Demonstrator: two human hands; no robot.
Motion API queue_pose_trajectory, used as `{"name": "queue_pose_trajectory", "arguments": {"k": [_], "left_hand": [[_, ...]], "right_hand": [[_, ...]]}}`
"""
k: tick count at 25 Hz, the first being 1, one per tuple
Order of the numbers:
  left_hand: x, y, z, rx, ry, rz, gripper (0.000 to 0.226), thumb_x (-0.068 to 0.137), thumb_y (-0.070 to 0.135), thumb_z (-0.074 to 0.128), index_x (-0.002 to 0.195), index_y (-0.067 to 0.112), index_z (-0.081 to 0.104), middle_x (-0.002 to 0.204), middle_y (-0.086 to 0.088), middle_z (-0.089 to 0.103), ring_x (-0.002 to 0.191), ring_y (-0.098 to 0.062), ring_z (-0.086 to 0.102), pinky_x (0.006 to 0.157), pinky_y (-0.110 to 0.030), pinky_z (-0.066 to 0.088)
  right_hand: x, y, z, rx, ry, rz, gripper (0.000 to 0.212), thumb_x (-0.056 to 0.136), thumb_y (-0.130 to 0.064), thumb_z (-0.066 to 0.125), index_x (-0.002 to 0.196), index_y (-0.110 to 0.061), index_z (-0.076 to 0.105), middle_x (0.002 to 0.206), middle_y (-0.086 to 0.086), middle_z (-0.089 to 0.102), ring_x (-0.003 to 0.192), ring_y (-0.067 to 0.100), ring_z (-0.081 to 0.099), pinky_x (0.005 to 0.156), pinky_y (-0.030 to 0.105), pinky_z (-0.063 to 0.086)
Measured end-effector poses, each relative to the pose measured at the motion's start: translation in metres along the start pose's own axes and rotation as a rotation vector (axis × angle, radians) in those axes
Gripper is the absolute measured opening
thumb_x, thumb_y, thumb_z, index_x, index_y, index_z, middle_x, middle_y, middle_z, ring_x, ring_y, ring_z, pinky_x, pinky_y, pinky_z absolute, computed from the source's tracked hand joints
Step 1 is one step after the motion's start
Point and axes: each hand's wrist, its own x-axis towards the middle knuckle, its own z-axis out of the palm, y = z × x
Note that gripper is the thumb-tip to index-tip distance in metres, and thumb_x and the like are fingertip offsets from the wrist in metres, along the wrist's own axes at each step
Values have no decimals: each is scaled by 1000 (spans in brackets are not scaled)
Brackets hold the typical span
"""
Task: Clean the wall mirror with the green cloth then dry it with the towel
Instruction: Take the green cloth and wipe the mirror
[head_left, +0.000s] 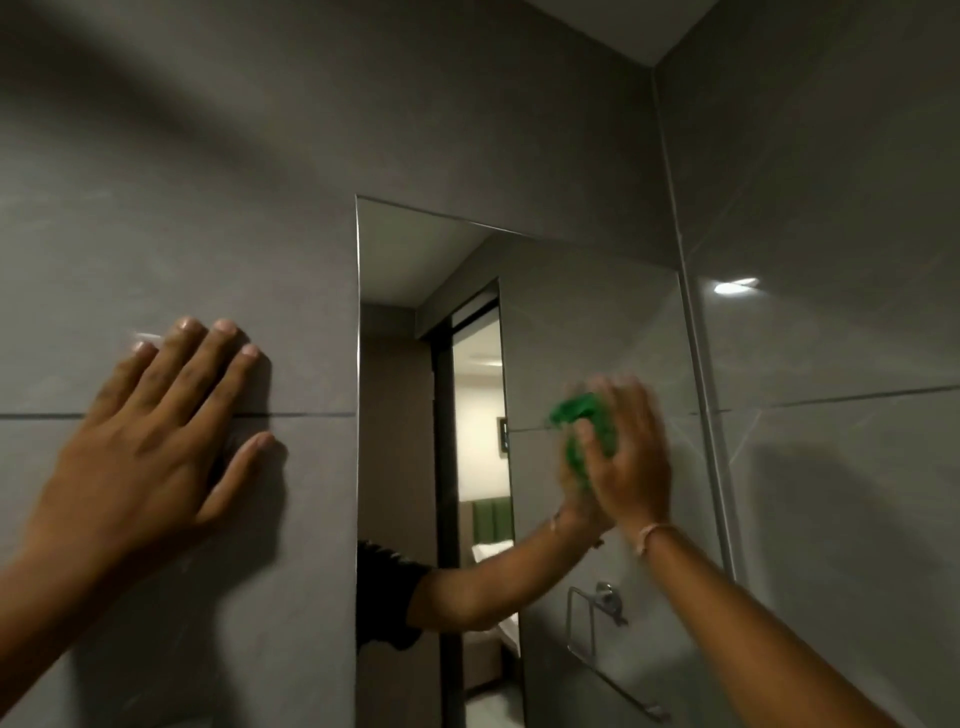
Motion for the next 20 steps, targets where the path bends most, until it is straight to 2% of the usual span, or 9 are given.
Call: {"name": "queue_pose_trajectory", "arguments": {"k": [2,4,7,10,13,14,16,18,20], "left_hand": [[0,1,-3,22,7,1,77,90,53,35,154,9,30,164,-15,24,155,-32,14,126,-51,13],[0,3,-5,34,14,4,76,91,52,34,153,9,31,164,-16,26,154,-33,16,126,-52,15],[0,3,-2,21,21,8,76,91,53,36,154,10,30,164,-15,25,155,-32,15,126,-52,15],[1,-1,6,-21,25,5,79,89,55,36,154,10,31,165,-14,23,156,-30,10,125,-55,14],[1,-3,4,-25,29,14,78,89,54,37,152,7,34,164,-16,26,156,-31,13,124,-56,17],[1,-3,1,-8,32,14,77,89,53,37,151,7,35,163,-16,27,155,-32,15,124,-55,18],[1,0,-5,29,38,18,76,90,51,37,151,6,36,162,-17,29,153,-33,20,124,-53,19],[-1,2,-8,45,39,10,75,91,50,36,150,5,37,161,-18,31,152,-34,24,124,-52,20],[-1,3,-10,53,20,5,74,92,51,35,150,5,37,161,-18,31,152,-34,25,123,-53,22]], "right_hand": [[30,35,-7,5,51,342,71,86,-61,28,146,-25,41,156,11,37,144,34,32,113,57,31],[41,18,-1,-23,93,401,66,87,-54,33,146,-24,42,154,13,39,143,36,33,113,57,30],[22,-87,17,-5,97,7,56,92,-44,42,146,-29,39,156,6,38,148,30,26,119,55,23],[-10,-185,27,59,-175,-447,66,88,-49,52,149,-39,30,163,-3,23,153,28,5,123,48,6],[28,-170,27,35,-133,-602,67,85,-50,57,147,-39,36,161,-3,30,151,27,15,121,48,18],[49,-145,28,29,-78,-537,63,87,-50,55,146,-37,39,159,-2,33,150,27,21,120,47,22],[87,-77,23,3,50,-223,58,90,-54,44,144,-34,43,157,2,37,146,29,29,115,50,30],[111,-21,10,12,61,135,65,87,-58,34,145,-32,42,157,6,36,144,32,30,112,53,33],[118,-17,5,23,40,306,64,87,-56,34,147,-33,39,159,5,32,146,32,25,114,55,30]]}}
